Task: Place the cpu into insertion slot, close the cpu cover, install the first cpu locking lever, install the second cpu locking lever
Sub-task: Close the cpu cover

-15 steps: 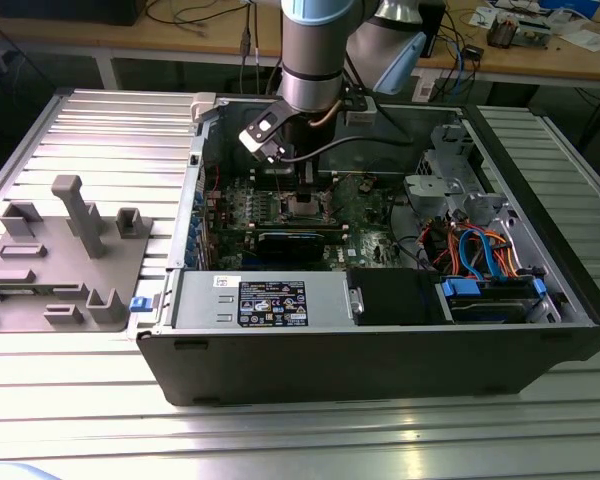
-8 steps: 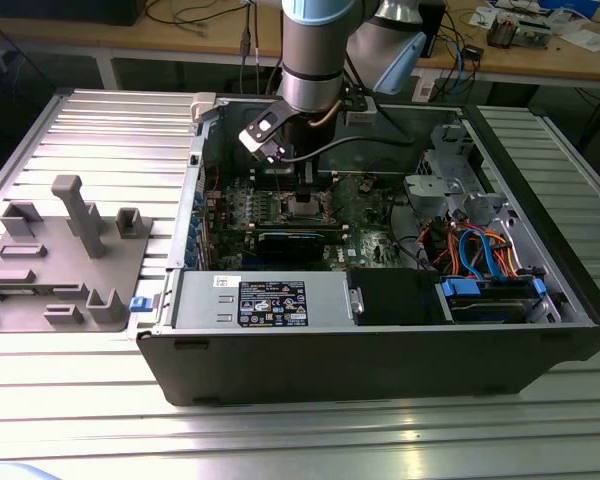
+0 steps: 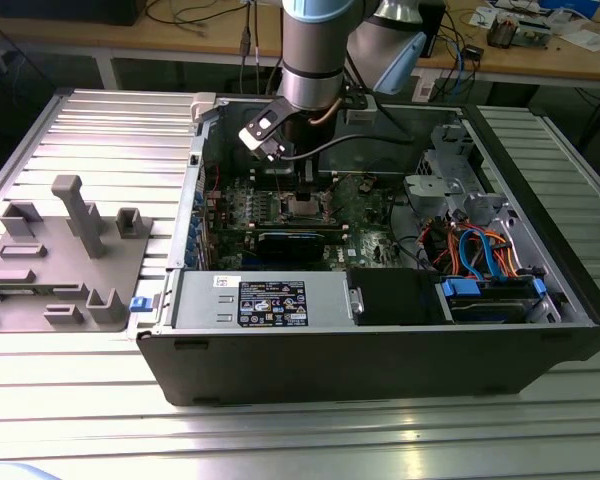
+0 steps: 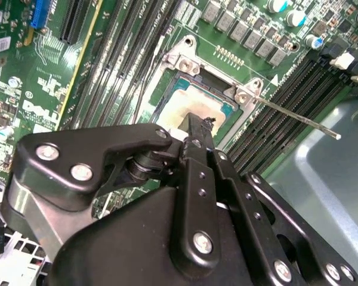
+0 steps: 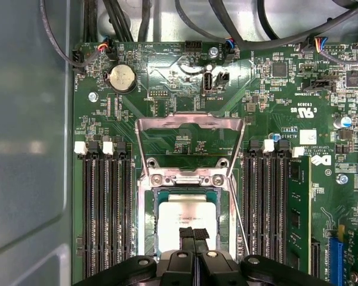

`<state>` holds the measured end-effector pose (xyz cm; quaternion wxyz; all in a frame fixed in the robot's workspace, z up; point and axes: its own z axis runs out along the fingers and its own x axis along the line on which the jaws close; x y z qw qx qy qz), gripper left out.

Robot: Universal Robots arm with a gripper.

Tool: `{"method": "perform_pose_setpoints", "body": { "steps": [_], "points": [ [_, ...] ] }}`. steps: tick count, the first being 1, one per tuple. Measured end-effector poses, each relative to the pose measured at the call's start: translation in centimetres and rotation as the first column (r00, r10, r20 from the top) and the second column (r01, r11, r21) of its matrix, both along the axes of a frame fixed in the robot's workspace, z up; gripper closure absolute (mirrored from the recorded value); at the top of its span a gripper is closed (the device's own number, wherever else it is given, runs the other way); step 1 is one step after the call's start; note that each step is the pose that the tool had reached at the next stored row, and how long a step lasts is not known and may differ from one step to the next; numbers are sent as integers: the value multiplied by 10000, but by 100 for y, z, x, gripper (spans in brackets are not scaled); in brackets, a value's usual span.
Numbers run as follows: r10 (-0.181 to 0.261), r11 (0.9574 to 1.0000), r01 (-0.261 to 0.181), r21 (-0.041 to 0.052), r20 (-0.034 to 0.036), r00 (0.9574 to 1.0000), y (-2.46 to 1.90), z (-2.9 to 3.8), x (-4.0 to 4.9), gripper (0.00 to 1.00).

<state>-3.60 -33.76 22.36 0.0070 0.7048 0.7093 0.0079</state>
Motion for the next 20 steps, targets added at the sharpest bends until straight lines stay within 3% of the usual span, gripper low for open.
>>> {"method": "perform_pose_setpoints", "body": {
  "steps": [10, 16, 20],
  "points": [
    [1, 10000, -1, -2, 0, 10000, 2, 6, 10, 89],
    [1, 10000, -1, -2, -1, 10000, 2, 64, 7, 89],
    [1, 10000, -1, -2, -1, 10000, 2, 65, 7, 89]
  ]
}}
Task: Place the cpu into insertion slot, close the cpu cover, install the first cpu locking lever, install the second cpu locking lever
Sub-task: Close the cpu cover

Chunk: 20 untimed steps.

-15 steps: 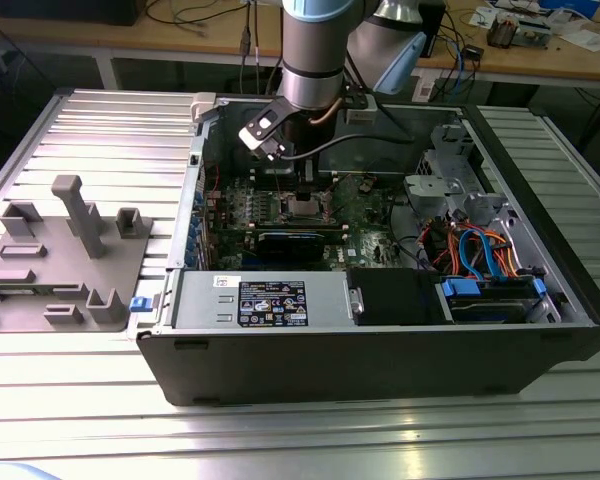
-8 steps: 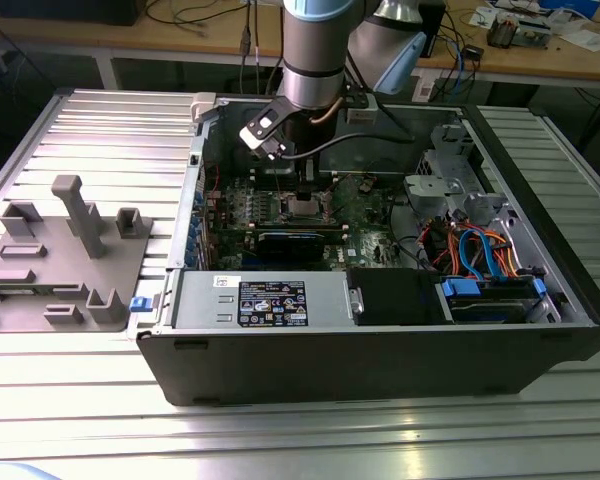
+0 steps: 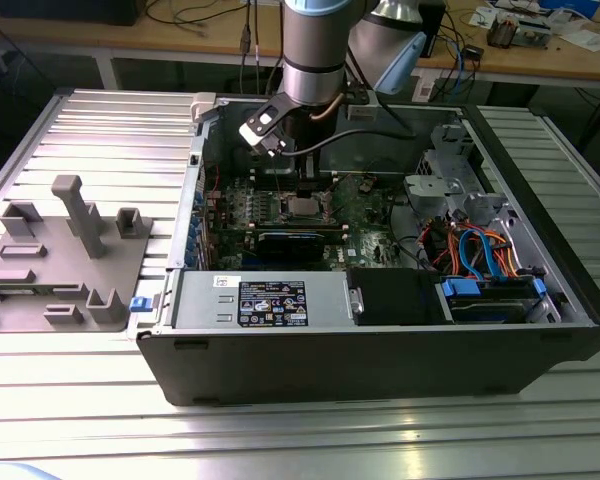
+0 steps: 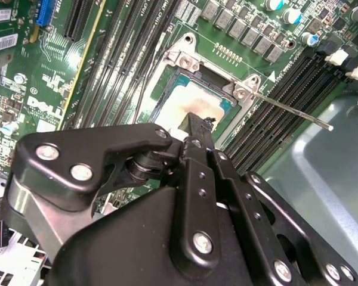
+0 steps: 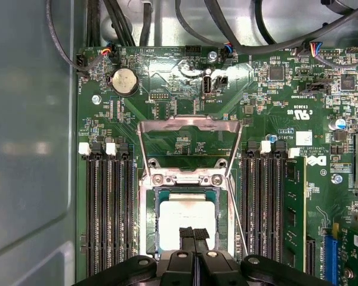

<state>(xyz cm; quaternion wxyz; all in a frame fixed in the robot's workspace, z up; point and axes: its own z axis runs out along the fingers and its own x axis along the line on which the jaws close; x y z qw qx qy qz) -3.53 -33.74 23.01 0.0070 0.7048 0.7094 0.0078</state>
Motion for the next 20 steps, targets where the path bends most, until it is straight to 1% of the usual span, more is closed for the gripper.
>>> {"method": "perform_pose_setpoints", "body": {
  "steps": [8, 9, 11, 12, 15, 17, 20],
  "points": [
    [0, 10000, 0, -1, 0, 10000, 0, 0, 0, 89],
    [-1, 10000, 1, -4, -7, 10000, 0, 0, 5, 89],
    [3, 10000, -3, -5, -55, 10000, 0, 1, 15, 89],
    [3, 10000, -3, -4, -66, 10000, 0, 0, 20, 89],
    [3, 10000, -3, -1, -68, 10000, 0, 1, 20, 89],
    [11, 10000, -11, -1, -67, 10000, 0, 21, 20, 89],
    [48, 10000, -48, 0, -67, 10000, 0, 25, 20, 89]
  ]
}}
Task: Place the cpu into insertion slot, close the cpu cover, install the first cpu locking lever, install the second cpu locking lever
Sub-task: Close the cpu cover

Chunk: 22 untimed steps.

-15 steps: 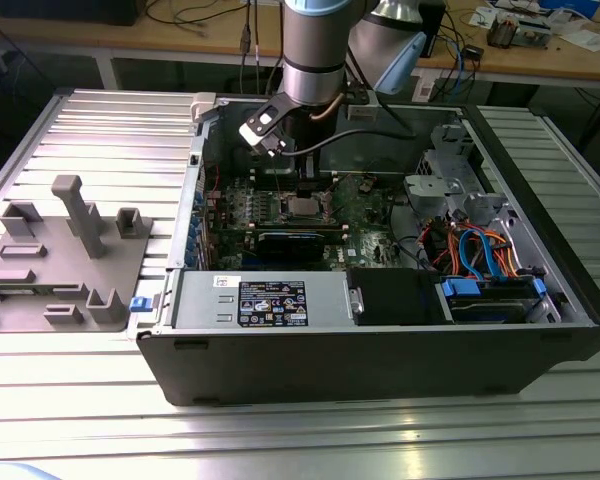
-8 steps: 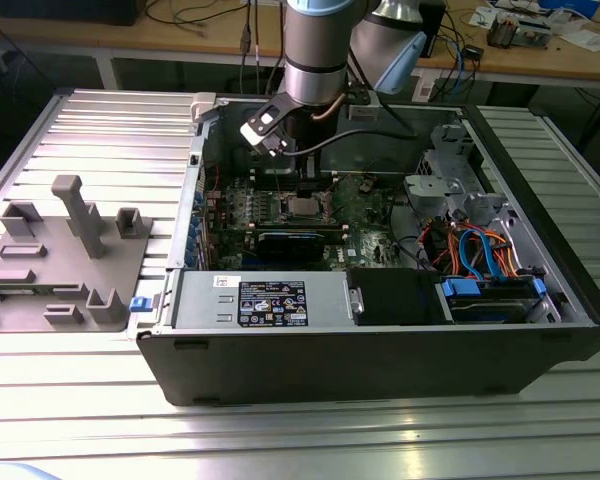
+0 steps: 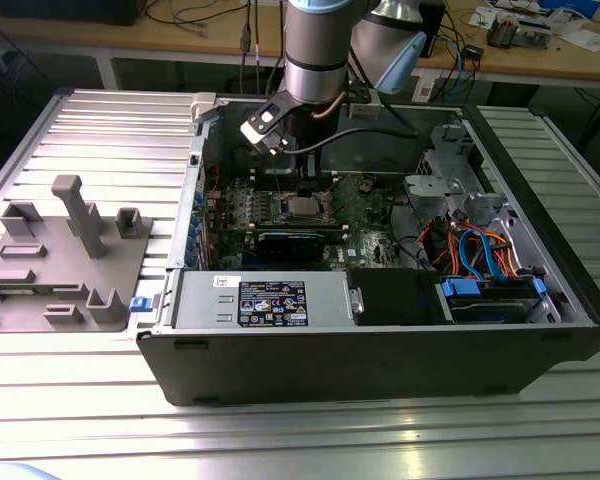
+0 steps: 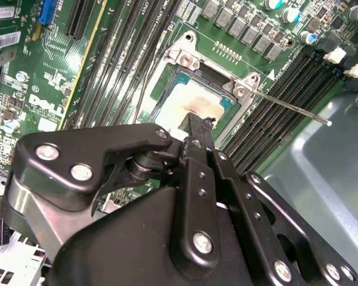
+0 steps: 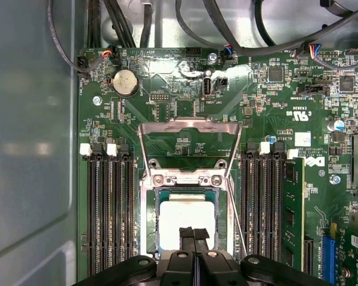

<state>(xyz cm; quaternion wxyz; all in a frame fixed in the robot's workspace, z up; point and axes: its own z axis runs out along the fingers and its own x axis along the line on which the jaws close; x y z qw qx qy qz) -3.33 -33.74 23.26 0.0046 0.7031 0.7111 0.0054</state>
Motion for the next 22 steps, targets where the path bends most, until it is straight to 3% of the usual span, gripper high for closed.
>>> {"method": "perform_pose_setpoints", "body": {
  "steps": [3, 8, 16, 17, 18, 22],
  "points": [
    [243, 9997, -243, 0, -2, 9997, 0, 0, 0, 89],
    [246, 9997, -246, -7, -3, 9997, 0, 26, 0, 89],
    [246, 9997, -246, -10, -2, 9997, 0, 189, 0, 89],
    [246, 9997, -246, -30, -2, 9997, 0, 303, 0, 89],
    [245, 9997, -245, -33, -2, 9997, 0, 373, 0, 89],
    [246, 9997, -246, -33, -3, 9997, 0, 375, 1, 89]
  ]
}}
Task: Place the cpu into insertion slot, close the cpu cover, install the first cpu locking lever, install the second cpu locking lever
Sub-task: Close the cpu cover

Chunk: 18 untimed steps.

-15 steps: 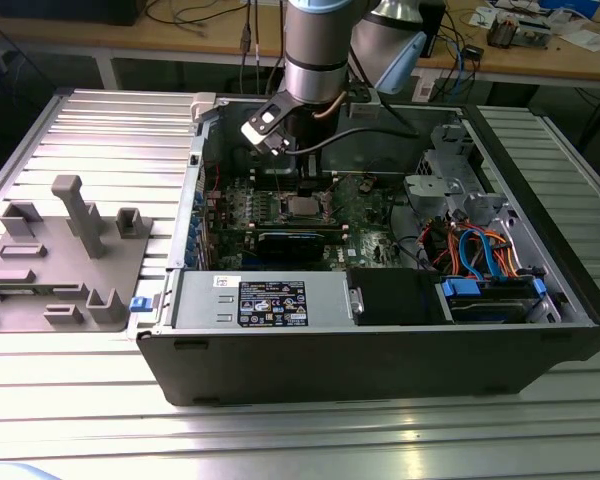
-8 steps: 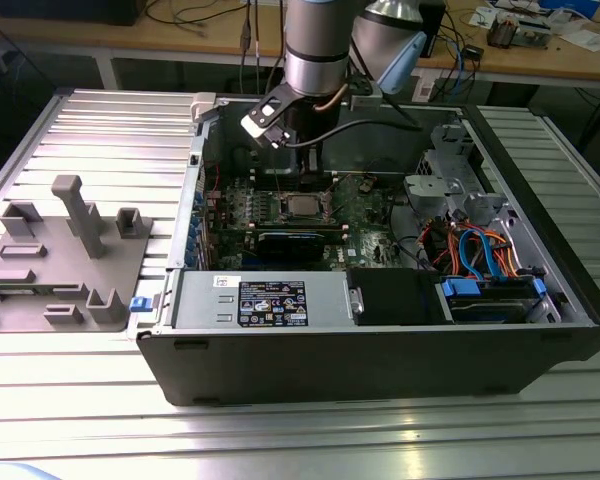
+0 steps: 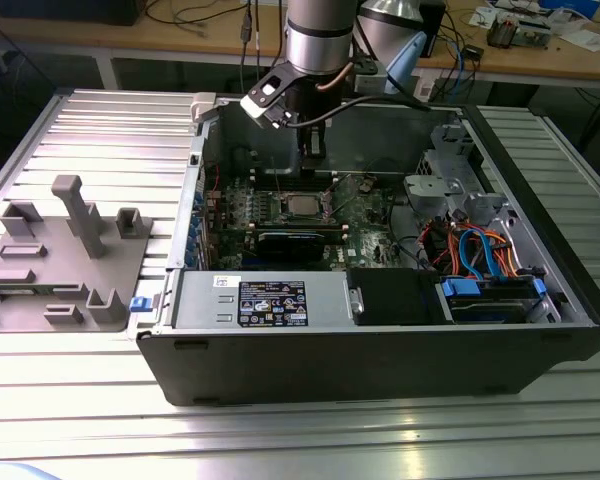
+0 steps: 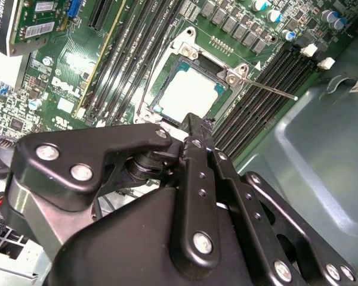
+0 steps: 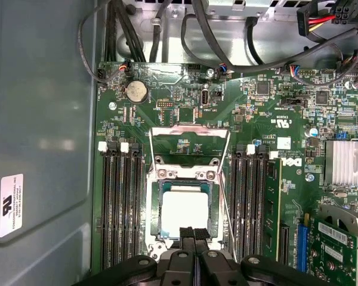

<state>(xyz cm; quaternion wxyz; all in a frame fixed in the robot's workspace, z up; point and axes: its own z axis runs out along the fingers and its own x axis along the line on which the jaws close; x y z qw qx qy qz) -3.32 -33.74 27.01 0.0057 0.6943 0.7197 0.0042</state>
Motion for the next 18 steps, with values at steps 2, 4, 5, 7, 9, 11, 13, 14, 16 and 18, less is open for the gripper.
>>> {"method": "perform_pose_setpoints", "body": {
  "steps": [2, 4, 5, 7, 9, 11, 13, 14, 16, 18],
  "points": [
    [-1, 10000, 1, 0, 0, 10000, 0, 0, 0, 89],
    [1, 10000, -1, 0, 0, 10000, 0, 0, 2, 89],
    [3, 10000, -3, -1, -1, 10000, 0, 0, 7, 89],
    [0, 10000, 0, -2, -2, 10000, 0, 1, 26, 89],
    [0, 10000, 0, 0, 0, 10000, 0, 0, 55, 89],
    [1, 10000, -1, 0, 0, 10000, 0, 0, 68, 89],
    [-1, 10000, 1, 1, 0, 10000, 0, 0, 68, 89],
    [-1, 10000, 1, 0, 0, 10000, 0, 0, 69, 89],
    [0, 10000, 0, 2, 1, 10000, 0, 0, 69, 89],
    [0, 10000, 0, 1, 0, 10000, 0, 16, 69, 89]
  ]
}}
